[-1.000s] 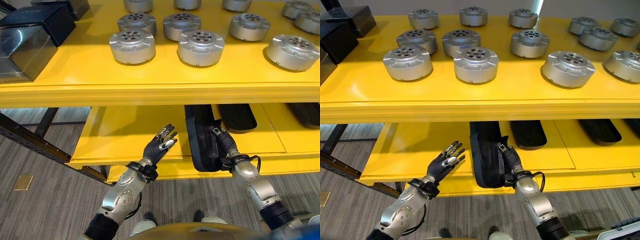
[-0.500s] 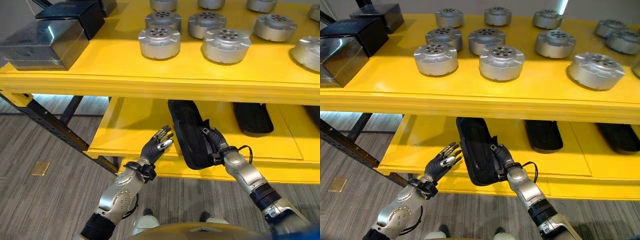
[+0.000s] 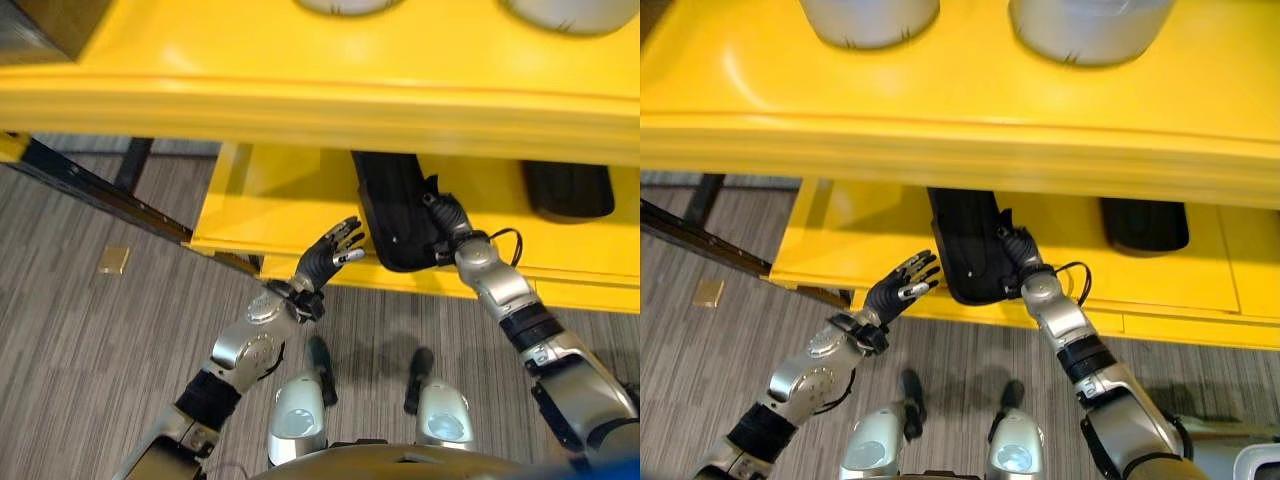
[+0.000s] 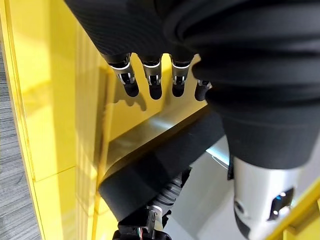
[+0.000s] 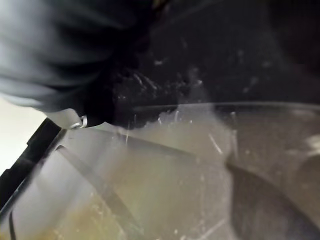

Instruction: Move parts from the plastic box to the shelf.

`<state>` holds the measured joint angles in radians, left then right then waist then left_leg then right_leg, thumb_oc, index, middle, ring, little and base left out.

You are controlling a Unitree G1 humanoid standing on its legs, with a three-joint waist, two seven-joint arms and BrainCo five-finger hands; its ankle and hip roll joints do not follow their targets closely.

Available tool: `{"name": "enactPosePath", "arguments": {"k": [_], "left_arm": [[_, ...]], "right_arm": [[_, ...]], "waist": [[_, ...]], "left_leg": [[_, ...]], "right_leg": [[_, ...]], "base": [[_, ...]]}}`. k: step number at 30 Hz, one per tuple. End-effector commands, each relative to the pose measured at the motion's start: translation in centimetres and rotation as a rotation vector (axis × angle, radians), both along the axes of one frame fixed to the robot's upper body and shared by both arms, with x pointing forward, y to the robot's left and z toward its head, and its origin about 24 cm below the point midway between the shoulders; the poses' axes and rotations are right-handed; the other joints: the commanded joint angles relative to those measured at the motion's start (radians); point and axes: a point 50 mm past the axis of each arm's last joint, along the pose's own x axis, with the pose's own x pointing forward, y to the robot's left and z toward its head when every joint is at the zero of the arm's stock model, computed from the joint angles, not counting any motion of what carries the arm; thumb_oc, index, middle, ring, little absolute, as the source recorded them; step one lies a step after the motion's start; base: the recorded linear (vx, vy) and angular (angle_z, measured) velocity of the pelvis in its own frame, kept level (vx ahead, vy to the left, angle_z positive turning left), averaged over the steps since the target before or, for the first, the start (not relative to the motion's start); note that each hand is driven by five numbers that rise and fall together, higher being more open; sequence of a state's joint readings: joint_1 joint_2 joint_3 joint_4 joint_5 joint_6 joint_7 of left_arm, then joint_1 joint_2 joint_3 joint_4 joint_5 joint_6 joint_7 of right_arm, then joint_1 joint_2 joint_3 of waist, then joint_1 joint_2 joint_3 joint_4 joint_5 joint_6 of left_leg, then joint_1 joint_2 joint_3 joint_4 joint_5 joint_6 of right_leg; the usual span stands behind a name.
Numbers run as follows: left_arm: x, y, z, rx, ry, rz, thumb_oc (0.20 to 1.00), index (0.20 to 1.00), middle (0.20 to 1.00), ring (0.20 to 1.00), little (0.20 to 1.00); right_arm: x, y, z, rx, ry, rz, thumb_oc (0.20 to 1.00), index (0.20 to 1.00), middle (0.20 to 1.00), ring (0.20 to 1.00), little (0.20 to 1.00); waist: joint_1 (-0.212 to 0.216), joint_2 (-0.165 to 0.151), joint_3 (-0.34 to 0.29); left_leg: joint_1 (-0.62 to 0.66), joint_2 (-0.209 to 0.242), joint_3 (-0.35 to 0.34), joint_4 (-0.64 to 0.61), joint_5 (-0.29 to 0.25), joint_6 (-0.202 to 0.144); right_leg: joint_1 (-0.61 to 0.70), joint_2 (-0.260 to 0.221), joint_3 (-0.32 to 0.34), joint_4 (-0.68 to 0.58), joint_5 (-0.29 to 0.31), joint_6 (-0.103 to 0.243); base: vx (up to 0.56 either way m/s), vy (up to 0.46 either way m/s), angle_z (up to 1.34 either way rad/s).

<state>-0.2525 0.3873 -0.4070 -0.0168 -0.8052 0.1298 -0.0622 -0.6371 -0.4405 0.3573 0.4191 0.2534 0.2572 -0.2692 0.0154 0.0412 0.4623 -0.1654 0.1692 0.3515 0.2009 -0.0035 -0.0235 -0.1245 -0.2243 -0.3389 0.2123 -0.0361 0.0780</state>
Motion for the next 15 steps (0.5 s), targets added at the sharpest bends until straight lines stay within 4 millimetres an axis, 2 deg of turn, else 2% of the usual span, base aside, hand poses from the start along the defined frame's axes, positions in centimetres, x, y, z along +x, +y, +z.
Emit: {"name": "enactPosePath", "arguments": {"k": [1,7,15], "left_arm": [[-0.9,-0.3,2.8,-0.092,-0.148,0.002,1.000,1.000,1.000,1.000,1.000],[-0.3,0.1,4.7,-0.117,-0.209,0.020,1.000,1.000,1.000,1.000,1.000],[-0.6,-0.4,6.1,-0.198,-0.245,-0.064,1.000,1.000,1.000,1.000,1.000]], "right_arm": [[1.2,-0.5,4.1,0.051,-0.152,-0.048,0.200,0.200,0.200,0.200,0.200],[2.1,-2.8,5.4,0.032,-0.173,-0.144,0.200,0.200,0.200,0.200,0.200],[2.9,-5.0,7.0,0.059,-0.185,-0.260,0.200,0.200,0.200,0.200,0.200]], "waist": [[0.023,0.002,-0.042],[0.034,0.003,0.021],[0.041,0.008,0.057]], "left_leg": [[0.045,0.081,0.022,0.015,-0.012,-0.066],[-0.018,0.089,0.021,0.094,-0.041,-0.054],[-0.092,0.092,0.019,0.197,-0.088,-0.037]], "right_leg": [[0.019,-0.035,-0.020,0.099,-0.073,0.030],[-0.056,-0.053,-0.017,0.188,-0.095,0.022],[-0.148,-0.068,-0.015,0.315,-0.138,0.007]], "base": [[-0.10,0.022,-0.04],[-0.07,0.018,-0.06],[-0.05,0.015,-0.02]]}}
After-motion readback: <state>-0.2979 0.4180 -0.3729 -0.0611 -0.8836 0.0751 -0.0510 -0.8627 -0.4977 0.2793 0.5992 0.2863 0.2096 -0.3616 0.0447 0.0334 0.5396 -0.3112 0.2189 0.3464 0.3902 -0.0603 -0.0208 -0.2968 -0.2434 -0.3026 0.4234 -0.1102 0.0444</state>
